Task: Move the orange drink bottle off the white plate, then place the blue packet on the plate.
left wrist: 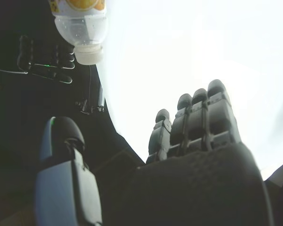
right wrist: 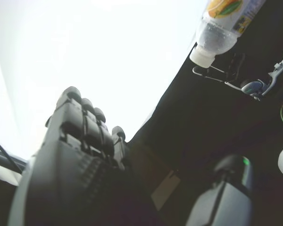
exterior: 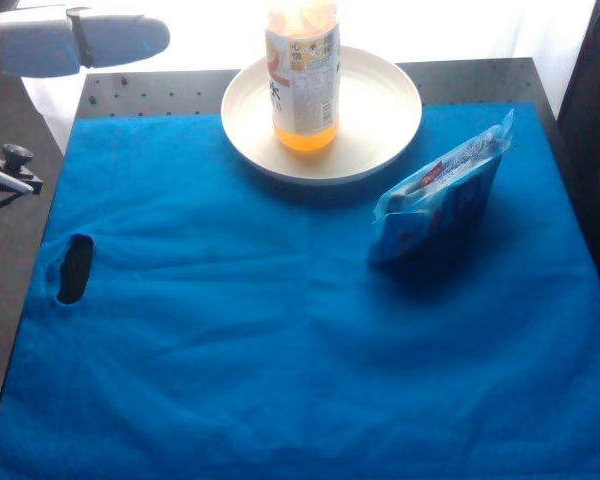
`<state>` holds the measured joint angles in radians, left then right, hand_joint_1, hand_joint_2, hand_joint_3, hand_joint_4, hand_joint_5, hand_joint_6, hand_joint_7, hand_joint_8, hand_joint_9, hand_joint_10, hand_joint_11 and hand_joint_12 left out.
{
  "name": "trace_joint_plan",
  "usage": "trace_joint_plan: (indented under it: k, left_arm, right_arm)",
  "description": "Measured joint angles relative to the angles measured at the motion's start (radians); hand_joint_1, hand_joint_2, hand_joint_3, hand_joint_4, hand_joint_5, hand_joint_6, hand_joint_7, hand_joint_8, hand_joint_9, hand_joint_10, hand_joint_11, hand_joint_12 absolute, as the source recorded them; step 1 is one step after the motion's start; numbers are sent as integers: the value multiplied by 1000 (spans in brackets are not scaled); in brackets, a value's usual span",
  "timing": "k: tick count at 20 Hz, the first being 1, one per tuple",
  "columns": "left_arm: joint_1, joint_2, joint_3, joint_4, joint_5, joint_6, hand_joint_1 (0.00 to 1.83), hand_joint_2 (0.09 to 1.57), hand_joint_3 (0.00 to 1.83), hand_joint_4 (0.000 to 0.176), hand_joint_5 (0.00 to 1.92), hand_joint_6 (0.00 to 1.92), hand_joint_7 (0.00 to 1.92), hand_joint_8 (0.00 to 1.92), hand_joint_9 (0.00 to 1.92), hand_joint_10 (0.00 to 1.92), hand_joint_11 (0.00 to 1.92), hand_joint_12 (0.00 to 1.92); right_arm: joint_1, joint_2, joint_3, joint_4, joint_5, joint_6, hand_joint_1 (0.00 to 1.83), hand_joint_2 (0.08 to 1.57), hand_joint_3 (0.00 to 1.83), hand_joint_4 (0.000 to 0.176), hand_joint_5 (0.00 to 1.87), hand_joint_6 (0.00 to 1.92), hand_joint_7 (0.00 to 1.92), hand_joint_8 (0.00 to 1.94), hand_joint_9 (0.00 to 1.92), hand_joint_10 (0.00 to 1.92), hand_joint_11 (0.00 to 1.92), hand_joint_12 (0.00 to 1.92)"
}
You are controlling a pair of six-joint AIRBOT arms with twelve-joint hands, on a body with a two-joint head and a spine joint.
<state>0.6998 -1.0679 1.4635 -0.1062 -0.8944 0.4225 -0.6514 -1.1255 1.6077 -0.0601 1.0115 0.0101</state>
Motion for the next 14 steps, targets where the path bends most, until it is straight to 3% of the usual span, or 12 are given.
trace_joint_plan:
  k: [2,4,8,10,11,14]
  left_arm:
    - [-2,0,5,8,6,0,628,671,1,149,50,14,123,7,77,12,24,256]
    - [-3,0,9,3,12,-2,628,665,0,132,31,3,119,3,64,4,5,252]
    - [-38,-29,47,21,55,-29,639,654,0,134,0,0,113,3,56,3,2,224]
    - [-85,-66,82,72,87,-64,636,599,0,168,0,0,75,2,2,0,0,22]
    - [-102,-82,93,95,100,-72,631,593,0,163,0,0,77,3,0,0,6,7]
    - [-186,-162,172,240,188,-135,621,561,0,174,0,0,62,0,3,1,15,7]
  right_arm:
    - [0,0,0,0,1,0,574,907,2,52,189,5,153,0,158,6,0,493]
    - [0,0,0,2,0,0,569,933,7,57,191,2,151,1,159,3,0,457]
    - [0,0,-6,1,0,1,581,909,5,71,215,0,170,0,185,0,0,534]
    - [0,0,-10,2,1,1,585,920,0,80,211,0,163,1,193,1,0,561]
    - [0,0,-11,-1,1,1,588,916,0,84,206,0,155,0,190,0,0,555]
    - [0,0,-10,-4,1,1,596,894,0,82,206,2,157,3,183,1,0,553]
